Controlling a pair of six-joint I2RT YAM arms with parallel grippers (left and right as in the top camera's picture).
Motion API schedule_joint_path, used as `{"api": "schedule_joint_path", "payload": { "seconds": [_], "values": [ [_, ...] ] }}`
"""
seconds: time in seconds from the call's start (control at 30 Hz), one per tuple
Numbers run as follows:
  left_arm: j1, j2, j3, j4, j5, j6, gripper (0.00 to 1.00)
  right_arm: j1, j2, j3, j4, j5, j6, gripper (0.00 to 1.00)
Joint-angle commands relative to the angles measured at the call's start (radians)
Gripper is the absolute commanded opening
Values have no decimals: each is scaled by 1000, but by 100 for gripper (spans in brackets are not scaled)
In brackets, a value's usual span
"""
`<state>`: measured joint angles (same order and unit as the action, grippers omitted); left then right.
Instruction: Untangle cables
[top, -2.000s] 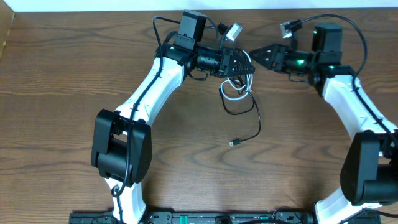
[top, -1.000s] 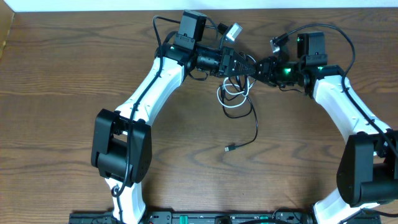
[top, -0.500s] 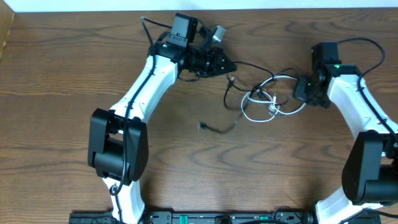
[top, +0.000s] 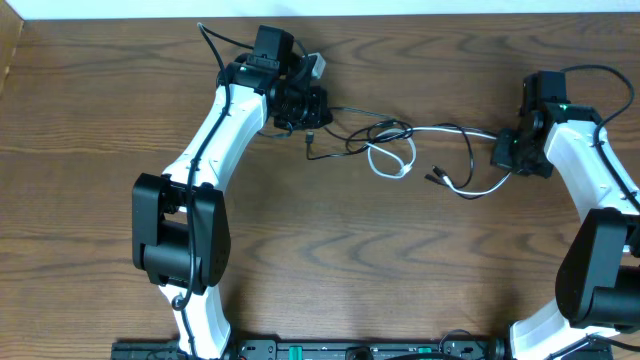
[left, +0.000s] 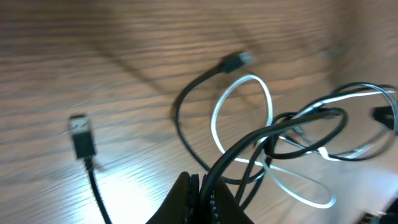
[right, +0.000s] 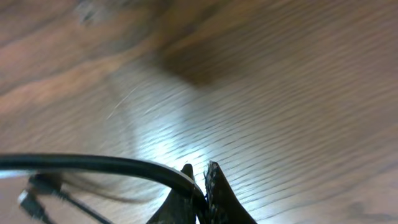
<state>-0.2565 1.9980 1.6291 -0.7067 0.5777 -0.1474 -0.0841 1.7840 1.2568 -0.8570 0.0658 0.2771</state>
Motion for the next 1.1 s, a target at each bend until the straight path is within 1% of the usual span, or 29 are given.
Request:
{"api": "schedule_joint_path", "payload": {
  "seconds": [0.0, 0.07, 0.13, 0.17, 0.2, 0.23, 0.27, 0.3, 0.33, 0.37, 0.4, 0.43, 0.5, 0.53, 0.6, 0.67, 0.73, 0.8, 0.87, 0.9, 0.93, 1.03, 1.07],
  "values": [
    [16, -21, 5, -30, -122, 117, 7, -16, -24, 55, -40, -51, -42, 1],
    [16, -21, 5, -30, -109, 168, 7, -21, -36, 96, -72, -50, -42, 1],
    [16, -21, 5, -30, -53, 233, 7, -32, -51, 150, -106, -50, -42, 2],
    [16, -21, 5, -29, -15, 266, 7, -40, -60, 177, -122, -50, -42, 8],
    [16, -21, 5, -29, 32, 300, 7, -50, -72, 211, -142, -51, -42, 21],
    [16, -21, 5, -27, 56, 314, 8, -54, -76, 224, -149, -51, -42, 28],
    [16, -21, 5, -22, 123, 341, 7, -59, -87, 257, -166, -56, -44, 49],
    [16, -21, 5, -20, 145, 344, 7, -58, -90, 269, -171, -60, -48, 54],
    [16, -21, 5, -13, 214, 355, 7, -58, -95, 301, -185, -81, -64, 63],
    [16, -21, 5, -8, 252, 357, 7, -58, -96, 323, -192, -122, -89, 67],
    [15, -21, 5, -2, 316, 356, 7, -58, -96, 342, -192, -209, -143, 71],
    [15, -21, 5, 1, 359, 356, 8, -58, -96, 347, -186, -272, -180, 71],
    [15, -21, 5, 9, 494, 356, 7, -56, -93, 342, -156, -531, -310, 72],
    [15, -21, 5, 17, 566, 355, 7, -50, -89, 335, -136, -612, -336, 72],
    [15, -21, 5, 38, 668, 347, 7, -33, -81, 321, -98, -655, -335, 73],
    [16, -21, 5, 89, 757, 297, 7, -9, -74, 305, -69, -668, -334, 74],
    [16, -21, 5, 166, 842, 226, 7, 23, -65, 293, -50, -687, -334, 78],
    [16, -21, 5, 297, 938, 117, 7, 57, -48, 292, -37, -716, -334, 80],
    [16, -21, 5, 438, 991, -13, 7, 88, -32, 292, -19, -731, -309, 80],
    [16, -21, 5, 535, 995, -116, 7, 106, -20, 292, -8, -732, -300, 80],
    [15, -21, 5, 579, 995, -158, 7, 111, -17, 292, -5, -732, -299, 80],
    [15, -21, 5, 768, 994, -332, 8, 135, 0, 292, 10, -753, -289, 80],
    [15, -21, 5, 826, 993, -387, 7, 144, 9, 292, 21, -760, -257, 76]
  ]
}}
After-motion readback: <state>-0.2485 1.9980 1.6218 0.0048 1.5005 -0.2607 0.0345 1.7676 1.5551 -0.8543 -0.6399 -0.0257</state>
